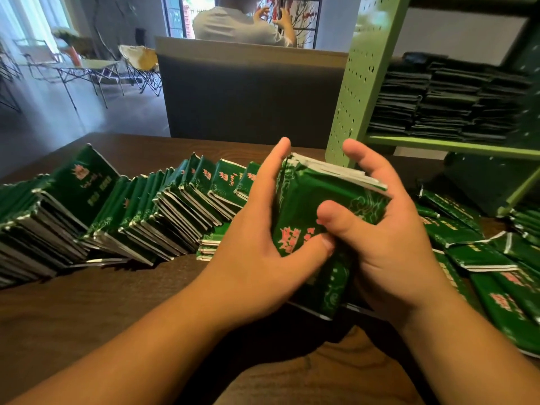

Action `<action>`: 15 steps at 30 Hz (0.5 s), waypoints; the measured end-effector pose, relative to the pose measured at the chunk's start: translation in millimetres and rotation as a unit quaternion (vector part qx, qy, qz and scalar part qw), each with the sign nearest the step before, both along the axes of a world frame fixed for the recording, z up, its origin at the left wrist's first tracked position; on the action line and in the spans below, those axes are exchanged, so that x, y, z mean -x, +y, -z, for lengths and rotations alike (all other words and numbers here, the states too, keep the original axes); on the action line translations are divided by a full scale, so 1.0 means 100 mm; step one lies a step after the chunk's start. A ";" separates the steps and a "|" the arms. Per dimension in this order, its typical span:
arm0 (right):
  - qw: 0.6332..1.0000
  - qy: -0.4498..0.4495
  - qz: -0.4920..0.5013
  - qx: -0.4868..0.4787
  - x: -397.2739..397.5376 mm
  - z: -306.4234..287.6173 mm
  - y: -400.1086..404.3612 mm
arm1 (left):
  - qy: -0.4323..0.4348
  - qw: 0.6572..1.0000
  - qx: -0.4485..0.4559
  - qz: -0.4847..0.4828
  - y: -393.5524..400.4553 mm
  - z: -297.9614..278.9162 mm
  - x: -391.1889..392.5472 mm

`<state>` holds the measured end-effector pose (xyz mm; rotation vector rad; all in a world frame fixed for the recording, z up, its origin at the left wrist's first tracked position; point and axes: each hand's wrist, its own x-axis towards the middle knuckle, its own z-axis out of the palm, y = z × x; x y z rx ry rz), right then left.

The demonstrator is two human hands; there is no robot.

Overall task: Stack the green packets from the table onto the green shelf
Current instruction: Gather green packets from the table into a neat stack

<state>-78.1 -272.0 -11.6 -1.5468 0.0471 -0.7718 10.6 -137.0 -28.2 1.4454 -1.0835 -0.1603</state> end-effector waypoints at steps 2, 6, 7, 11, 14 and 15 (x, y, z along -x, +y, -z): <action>1.000 0.004 -0.017 -0.019 0.01 -0.02 0.00 | 0.016 1.000 0.022 -0.013 -0.01 -0.02 0.00; 1.000 -0.011 -0.026 -0.010 0.00 0.00 0.05 | 0.068 0.992 0.083 -0.059 -0.06 -0.11 -0.03; 1.000 -0.015 -0.017 0.006 0.01 -0.01 0.08 | 0.070 0.992 0.087 -0.064 -0.06 -0.18 0.00; 0.999 -0.024 -0.008 -0.034 0.03 -0.10 0.12 | 0.099 0.990 0.085 -0.046 -0.07 -0.38 0.08; 0.998 -0.008 -0.042 -0.049 0.18 -0.30 0.06 | 0.113 0.989 0.084 -0.036 -0.08 -0.60 0.19; 0.998 -0.005 -0.047 -0.051 0.24 -0.37 0.03 | 0.119 0.989 0.084 -0.035 -0.10 -0.68 0.24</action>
